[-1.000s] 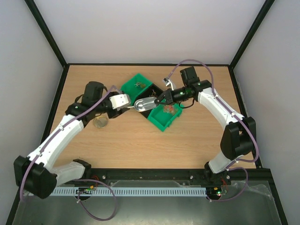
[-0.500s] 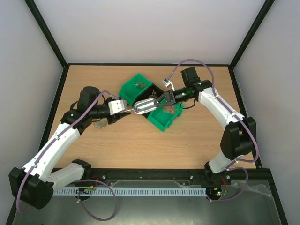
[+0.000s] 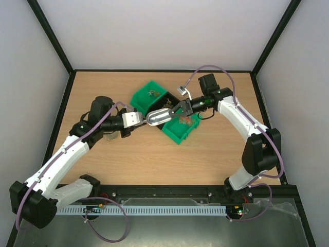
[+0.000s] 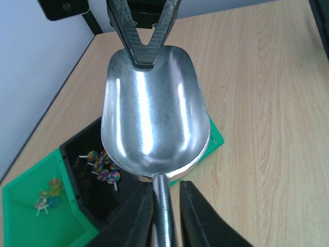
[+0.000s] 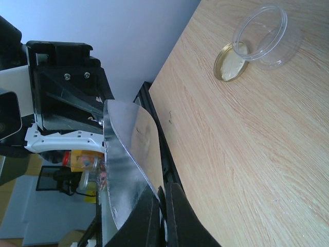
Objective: Pack the candies
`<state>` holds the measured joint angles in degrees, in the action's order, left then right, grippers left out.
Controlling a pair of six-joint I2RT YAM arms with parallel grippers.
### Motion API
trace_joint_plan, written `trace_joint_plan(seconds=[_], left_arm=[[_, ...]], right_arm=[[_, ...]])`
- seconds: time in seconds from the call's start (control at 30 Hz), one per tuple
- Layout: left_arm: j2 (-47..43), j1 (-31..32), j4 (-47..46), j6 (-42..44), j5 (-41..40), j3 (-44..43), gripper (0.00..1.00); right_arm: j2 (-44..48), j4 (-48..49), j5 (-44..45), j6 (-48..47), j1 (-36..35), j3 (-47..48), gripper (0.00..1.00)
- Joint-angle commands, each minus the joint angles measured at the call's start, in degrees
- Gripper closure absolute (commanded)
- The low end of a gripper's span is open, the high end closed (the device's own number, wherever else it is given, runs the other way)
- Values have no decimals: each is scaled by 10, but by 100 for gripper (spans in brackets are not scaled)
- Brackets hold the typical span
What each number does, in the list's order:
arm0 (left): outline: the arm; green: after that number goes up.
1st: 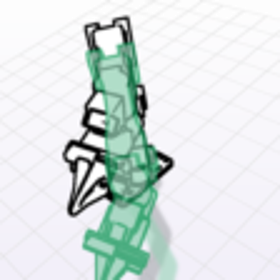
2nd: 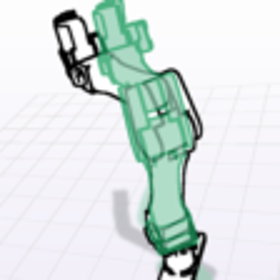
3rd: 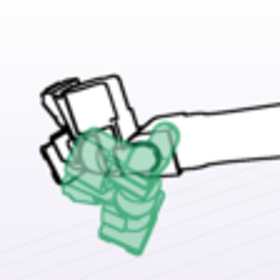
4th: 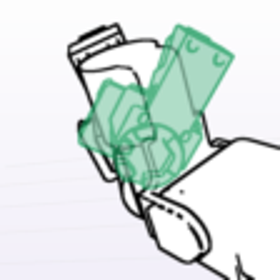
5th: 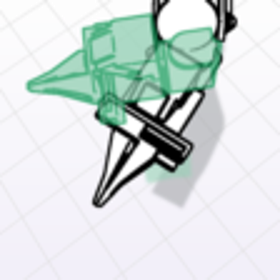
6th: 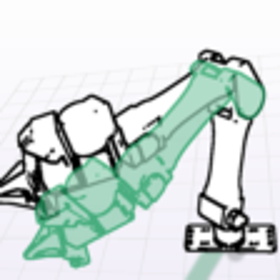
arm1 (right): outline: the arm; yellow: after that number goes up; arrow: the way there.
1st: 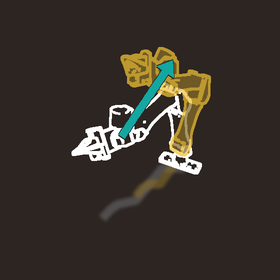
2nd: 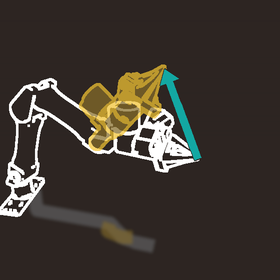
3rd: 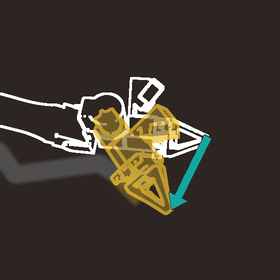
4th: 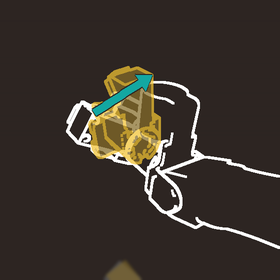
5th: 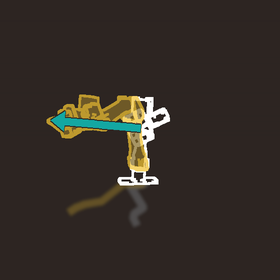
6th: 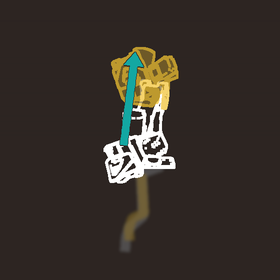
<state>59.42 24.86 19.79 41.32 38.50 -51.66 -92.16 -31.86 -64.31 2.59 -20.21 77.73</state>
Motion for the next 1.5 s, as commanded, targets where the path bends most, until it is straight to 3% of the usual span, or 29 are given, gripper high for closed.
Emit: trace_joint_plan(seconds=[0.0, 0.07, 0.13, 0.17, 0.2, 0.23, 0.3, 0.37, 0.6, 0.8, 1.03, 1.2, 1.47], left_arm=[[4, 2, -10, 10, 7, 8, 88], [4, 3, -16, 1, -1, 8, 97], [4, 3, -22, -11, -8, 7, 98], [2, 3, -24, -15, -11, 6, 98], [1, 3, -24, -22, -16, 5, 98], [0, 3, -25, -32, -24, 5, 98], [-3, 1, -26, -55, -45, 5, 98], [-8, -3, -26, -81, -65, 7, 98], [-14, -21, -10, -139, -130, -3, 98], [7, -26, 8, -164, -180, -24, 98], [25, -41, 8, -200, -204, -39, 98], [41, -53, 10, -215, -254, -47, 98], [57, -64, 9, -223, -258, -56, 98]], right_arm=[[-2, -17, -31, -6, 1, 3, 99], [-4, -17, -33, -7, 1, 2, 99], [-4, -16, -26, -8, 2, 2, 93], [-4, -12, -16, -4, 1, 3, 77], [-5, -9, 1, -1, 2, 5, 55], [-6, -5, 19, -2, 4, 8, 42], [-10, 11, 52, 1, 12, 14, 30], [-18, 27, 99, 1, 22, 26, 26], [-117, 32, 347, -80, 33, 135, 25], [-225, 18, 452, -136, 33, 242, 24], [-320, -12, 482, -161, 21, 331, 29], [-356, -12, 502, -181, 5, 348, 32], [-391, -9, 536, -219, -6, 353, 40]])
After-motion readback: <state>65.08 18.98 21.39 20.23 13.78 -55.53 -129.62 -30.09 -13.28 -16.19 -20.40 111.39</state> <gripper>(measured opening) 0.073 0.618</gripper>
